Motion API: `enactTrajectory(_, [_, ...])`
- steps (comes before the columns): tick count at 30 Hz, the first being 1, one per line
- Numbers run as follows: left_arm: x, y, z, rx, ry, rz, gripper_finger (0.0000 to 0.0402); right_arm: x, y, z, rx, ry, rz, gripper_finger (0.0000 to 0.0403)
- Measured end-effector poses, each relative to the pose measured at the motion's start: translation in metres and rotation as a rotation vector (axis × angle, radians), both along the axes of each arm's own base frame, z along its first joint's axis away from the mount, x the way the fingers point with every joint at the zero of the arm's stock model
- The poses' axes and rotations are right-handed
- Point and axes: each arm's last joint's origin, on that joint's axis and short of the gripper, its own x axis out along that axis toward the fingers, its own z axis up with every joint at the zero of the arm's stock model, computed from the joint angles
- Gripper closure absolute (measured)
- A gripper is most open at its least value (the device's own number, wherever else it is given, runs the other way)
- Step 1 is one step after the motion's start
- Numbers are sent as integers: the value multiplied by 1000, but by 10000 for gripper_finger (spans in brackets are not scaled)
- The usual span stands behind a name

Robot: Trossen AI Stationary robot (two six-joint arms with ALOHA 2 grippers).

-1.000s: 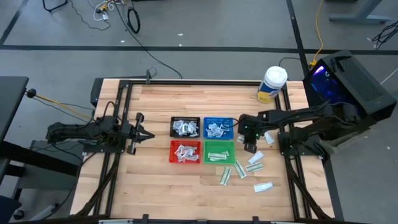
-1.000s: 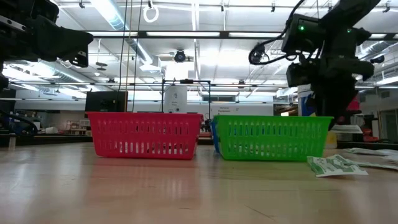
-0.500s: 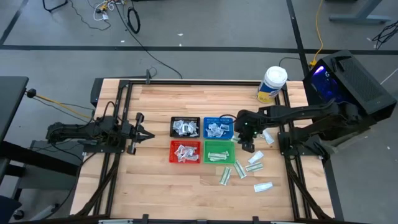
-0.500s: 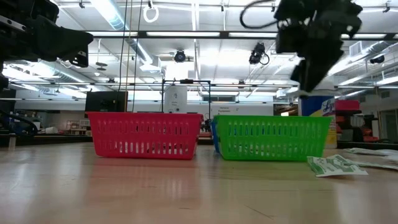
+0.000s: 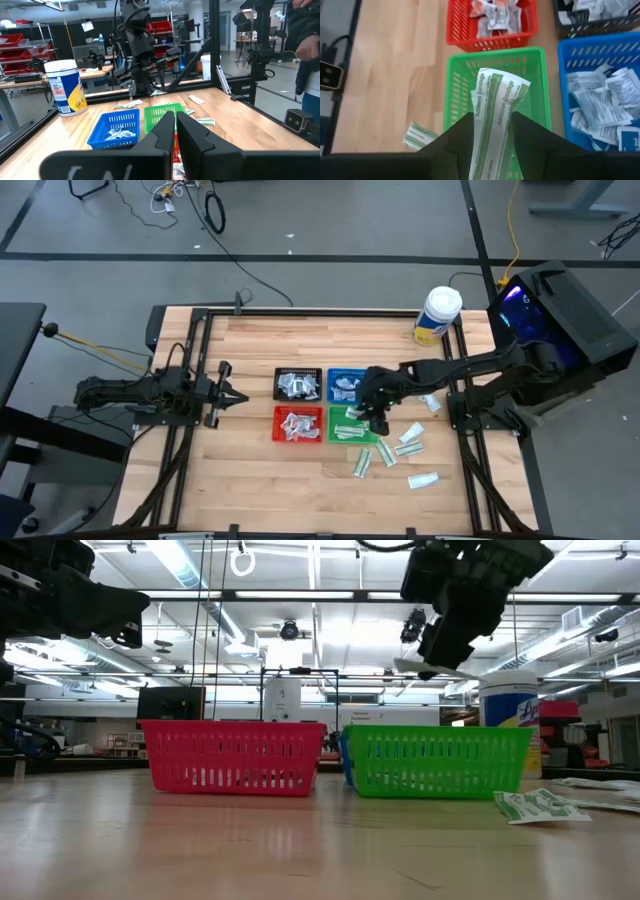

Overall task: Pick & Place First Aid Supplies
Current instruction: Put the green bandage pack into the green bin

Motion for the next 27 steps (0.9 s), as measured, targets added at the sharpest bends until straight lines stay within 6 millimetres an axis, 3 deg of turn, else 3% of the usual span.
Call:
enactTrajectory(9, [0,0,0,0,0,0,376,8,0,-17,-5,61,3,272])
enactTrajectory(27, [0,0,0,0,0,0,376,11,1,-16,-28,24,33,272])
